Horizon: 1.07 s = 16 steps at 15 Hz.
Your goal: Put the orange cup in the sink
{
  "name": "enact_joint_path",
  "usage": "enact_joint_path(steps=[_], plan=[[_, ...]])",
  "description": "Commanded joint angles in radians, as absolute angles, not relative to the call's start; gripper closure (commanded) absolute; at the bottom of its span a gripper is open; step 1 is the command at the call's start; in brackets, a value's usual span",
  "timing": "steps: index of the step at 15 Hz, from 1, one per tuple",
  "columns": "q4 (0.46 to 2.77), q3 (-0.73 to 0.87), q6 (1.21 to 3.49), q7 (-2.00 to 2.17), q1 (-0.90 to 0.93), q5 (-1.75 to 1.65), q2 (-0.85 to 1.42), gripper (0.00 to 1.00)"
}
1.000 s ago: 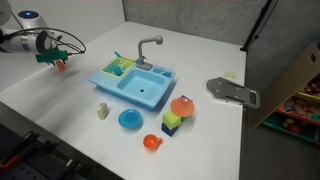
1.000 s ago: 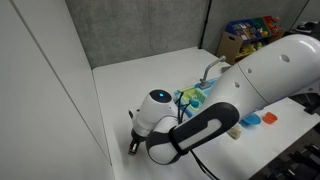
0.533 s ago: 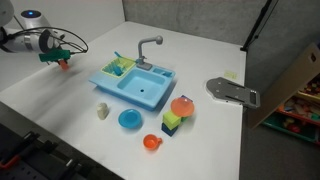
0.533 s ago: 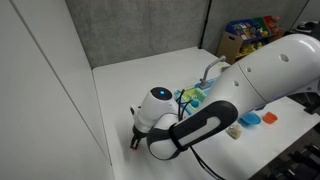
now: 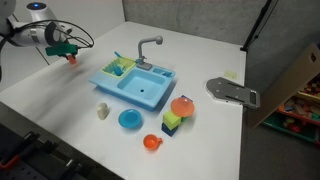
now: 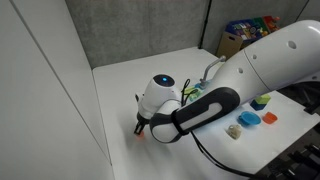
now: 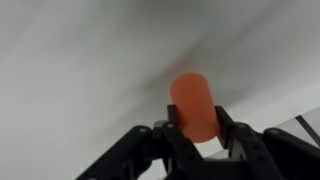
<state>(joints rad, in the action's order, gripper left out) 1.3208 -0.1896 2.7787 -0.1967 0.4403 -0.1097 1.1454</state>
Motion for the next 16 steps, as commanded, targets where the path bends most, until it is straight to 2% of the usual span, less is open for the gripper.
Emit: enact_joint_path(steps=[1, 9, 16], plan=[[1.333, -0.18, 2.693, -0.153, 0.429, -0.12, 1.082, 0.86], [1.395, -0.153, 2.546, -0.125, 0.408, -0.099, 0.938, 0.86], [1.554, -0.141, 2.49, -0.058, 0.394, -0.12, 0.759, 0.86]])
